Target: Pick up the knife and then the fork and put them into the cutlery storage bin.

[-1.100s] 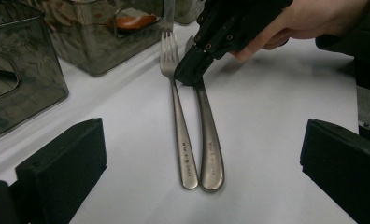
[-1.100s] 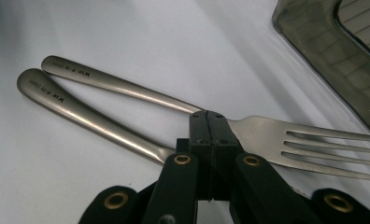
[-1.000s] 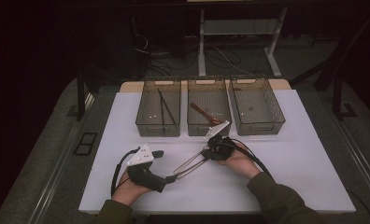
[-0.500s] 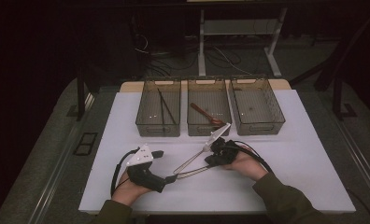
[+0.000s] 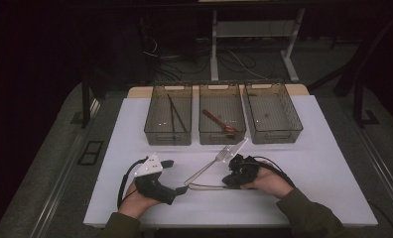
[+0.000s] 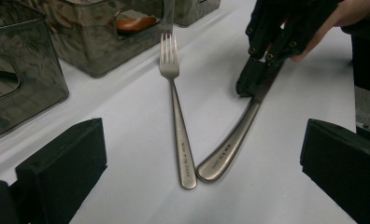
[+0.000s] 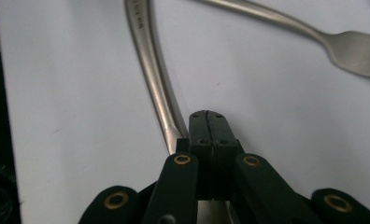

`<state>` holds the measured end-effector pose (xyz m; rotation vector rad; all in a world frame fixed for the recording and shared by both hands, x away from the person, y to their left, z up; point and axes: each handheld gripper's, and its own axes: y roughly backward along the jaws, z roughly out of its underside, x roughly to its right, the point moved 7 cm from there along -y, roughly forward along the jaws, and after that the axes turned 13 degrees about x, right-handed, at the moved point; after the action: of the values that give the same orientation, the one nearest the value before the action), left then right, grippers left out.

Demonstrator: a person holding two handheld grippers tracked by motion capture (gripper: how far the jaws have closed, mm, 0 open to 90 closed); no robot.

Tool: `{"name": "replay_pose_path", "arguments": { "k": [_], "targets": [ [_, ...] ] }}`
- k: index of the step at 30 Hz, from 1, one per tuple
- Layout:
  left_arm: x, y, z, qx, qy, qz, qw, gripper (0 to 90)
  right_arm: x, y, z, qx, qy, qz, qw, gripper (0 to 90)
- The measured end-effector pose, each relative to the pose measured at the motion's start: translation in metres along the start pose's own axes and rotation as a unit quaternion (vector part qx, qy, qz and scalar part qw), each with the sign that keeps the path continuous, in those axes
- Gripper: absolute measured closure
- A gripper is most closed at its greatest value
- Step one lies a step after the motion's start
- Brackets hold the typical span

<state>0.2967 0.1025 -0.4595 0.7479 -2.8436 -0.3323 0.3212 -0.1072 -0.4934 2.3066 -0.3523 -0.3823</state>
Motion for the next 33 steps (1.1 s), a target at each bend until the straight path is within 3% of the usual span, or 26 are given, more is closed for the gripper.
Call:
{"name": "replay_pose_path", "arguments": {
  "k": [6,12,19,25,30,33],
  "targets": [
    [0.000,0.000,0.000,0.000,0.000,0.000,1.0000,0.0,-0.003,0.004,0.000,0.010,0.000,-0.004,0.9999,88.8],
    [0.000,0.001,0.000,0.001,0.000,0.000,1.0000,0.0,0.001,0.020,-0.007,0.053,-0.003,-0.007,0.9986,73.5],
    [0.000,0.001,0.000,0.001,-0.001,0.000,1.0000,0.0,-0.002,0.028,-0.009,0.065,0.000,-0.019,0.9977,58.2],
    [0.000,0.001,0.000,0.001,-0.001,0.000,1.0000,0.0,-0.006,0.028,-0.013,0.061,0.013,-0.015,0.9979,51.8],
    [0.000,0.001,0.000,0.000,0.000,0.000,1.0000,0.0,-0.015,0.020,-0.016,0.032,0.033,-0.022,0.9987,51.6],
    [0.000,0.000,0.000,0.000,-0.001,0.000,1.0000,0.0,-0.017,0.015,-0.018,0.002,0.064,-0.020,0.9978,53.2]
  ]
}}
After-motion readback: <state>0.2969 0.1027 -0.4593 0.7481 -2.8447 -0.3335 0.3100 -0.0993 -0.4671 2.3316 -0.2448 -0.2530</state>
